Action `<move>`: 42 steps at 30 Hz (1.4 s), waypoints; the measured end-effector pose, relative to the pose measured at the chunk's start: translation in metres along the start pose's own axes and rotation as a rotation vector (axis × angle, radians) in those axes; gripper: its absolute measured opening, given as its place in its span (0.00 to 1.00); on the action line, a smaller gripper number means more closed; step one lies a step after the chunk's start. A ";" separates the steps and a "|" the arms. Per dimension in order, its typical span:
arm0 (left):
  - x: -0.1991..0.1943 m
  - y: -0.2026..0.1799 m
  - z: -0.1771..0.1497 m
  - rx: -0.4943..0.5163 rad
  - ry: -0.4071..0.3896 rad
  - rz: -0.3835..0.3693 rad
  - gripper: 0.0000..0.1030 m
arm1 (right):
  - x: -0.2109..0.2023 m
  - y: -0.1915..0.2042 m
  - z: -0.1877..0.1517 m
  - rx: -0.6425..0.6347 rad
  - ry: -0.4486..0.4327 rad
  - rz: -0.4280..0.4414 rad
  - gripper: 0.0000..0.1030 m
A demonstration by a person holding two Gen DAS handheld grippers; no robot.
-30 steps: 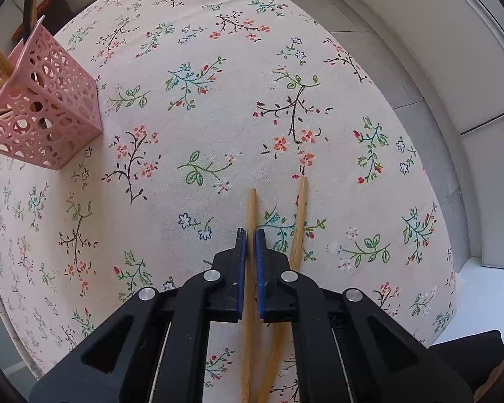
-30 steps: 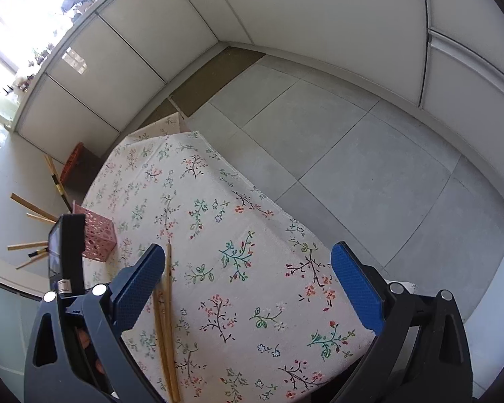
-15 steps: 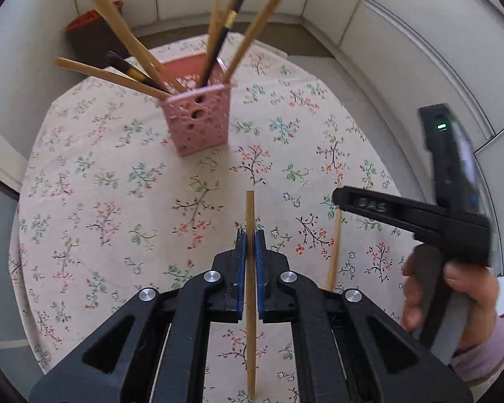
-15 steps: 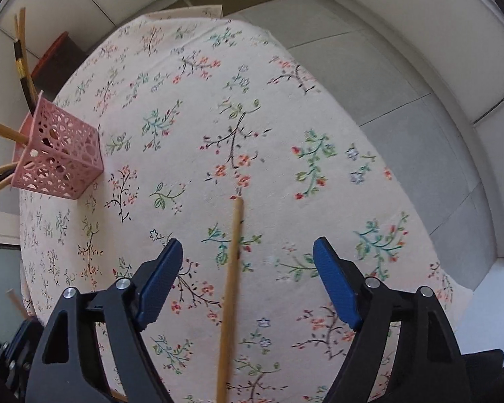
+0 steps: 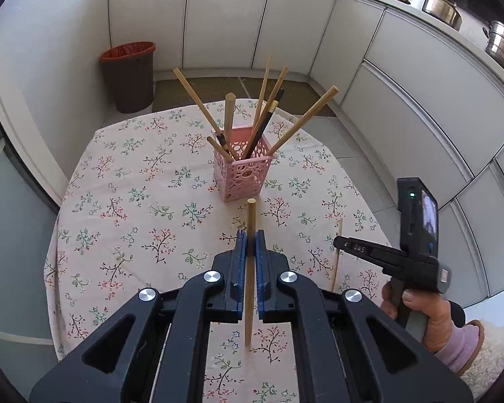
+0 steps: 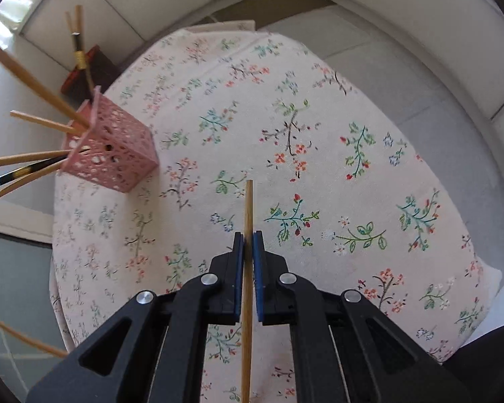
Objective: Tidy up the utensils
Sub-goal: 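Carry both wooden chopsticks to the pink cup and lower them in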
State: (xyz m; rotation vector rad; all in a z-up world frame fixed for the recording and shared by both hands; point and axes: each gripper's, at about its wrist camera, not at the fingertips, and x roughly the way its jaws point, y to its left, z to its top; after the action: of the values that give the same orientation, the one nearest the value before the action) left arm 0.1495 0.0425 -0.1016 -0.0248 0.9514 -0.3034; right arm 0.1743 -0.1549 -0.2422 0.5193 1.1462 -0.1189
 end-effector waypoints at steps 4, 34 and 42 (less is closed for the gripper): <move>-0.018 -0.005 0.003 -0.001 -0.051 -0.006 0.04 | -0.062 0.016 -0.003 -0.133 -0.123 0.053 0.06; -0.085 -0.046 0.149 0.032 -0.363 0.090 0.04 | -0.285 0.128 0.096 -0.379 -0.579 0.285 0.06; -0.021 -0.027 0.162 0.009 -0.300 0.103 0.06 | -0.233 0.146 0.126 -0.392 -0.530 0.263 0.06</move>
State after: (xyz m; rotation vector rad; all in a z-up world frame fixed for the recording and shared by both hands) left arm 0.2617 0.0039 0.0136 -0.0123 0.6514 -0.2022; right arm 0.2331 -0.1232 0.0533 0.2587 0.5545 0.1865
